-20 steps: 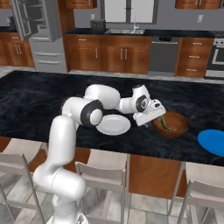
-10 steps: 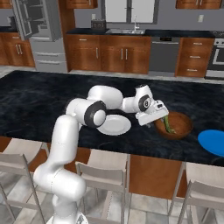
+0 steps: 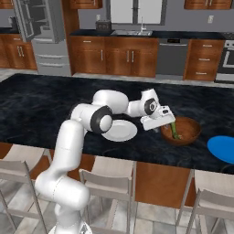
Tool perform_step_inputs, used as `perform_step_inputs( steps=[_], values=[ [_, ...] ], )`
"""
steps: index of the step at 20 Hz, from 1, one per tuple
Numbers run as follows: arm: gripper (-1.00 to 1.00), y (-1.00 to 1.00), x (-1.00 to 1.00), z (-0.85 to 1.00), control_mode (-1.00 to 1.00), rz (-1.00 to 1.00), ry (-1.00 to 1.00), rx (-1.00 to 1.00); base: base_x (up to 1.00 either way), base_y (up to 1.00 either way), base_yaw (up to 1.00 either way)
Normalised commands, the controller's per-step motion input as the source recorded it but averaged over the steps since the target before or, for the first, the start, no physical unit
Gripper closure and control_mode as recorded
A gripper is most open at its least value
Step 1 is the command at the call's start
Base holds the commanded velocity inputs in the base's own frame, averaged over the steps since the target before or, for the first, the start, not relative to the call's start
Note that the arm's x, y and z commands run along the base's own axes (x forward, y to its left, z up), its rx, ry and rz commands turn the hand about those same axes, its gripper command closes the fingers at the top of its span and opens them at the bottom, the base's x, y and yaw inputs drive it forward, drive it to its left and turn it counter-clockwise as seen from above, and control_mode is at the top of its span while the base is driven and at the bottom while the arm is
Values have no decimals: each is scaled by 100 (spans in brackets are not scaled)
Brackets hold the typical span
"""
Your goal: Pick the chicken drumstick and squash from their plates and place them in the bowl. Then put the bowl in the fridge.
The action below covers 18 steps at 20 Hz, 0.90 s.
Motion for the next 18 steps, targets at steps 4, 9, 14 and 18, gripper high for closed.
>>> perform_step_inputs(
  steps=[4, 9, 14, 18],
  values=[
    [100, -22, -45, -21, -100, -14, 0, 6, 0, 0, 0],
    [100, -24, -39, -9, -100, -9, 0, 11, 0, 0, 0],
    [100, -3, -33, 12, -100, 0, -9, 7, 0, 0, 0],
    [100, 23, -32, 30, -100, 1, -21, 0, 0, 0, 0]
  ],
)
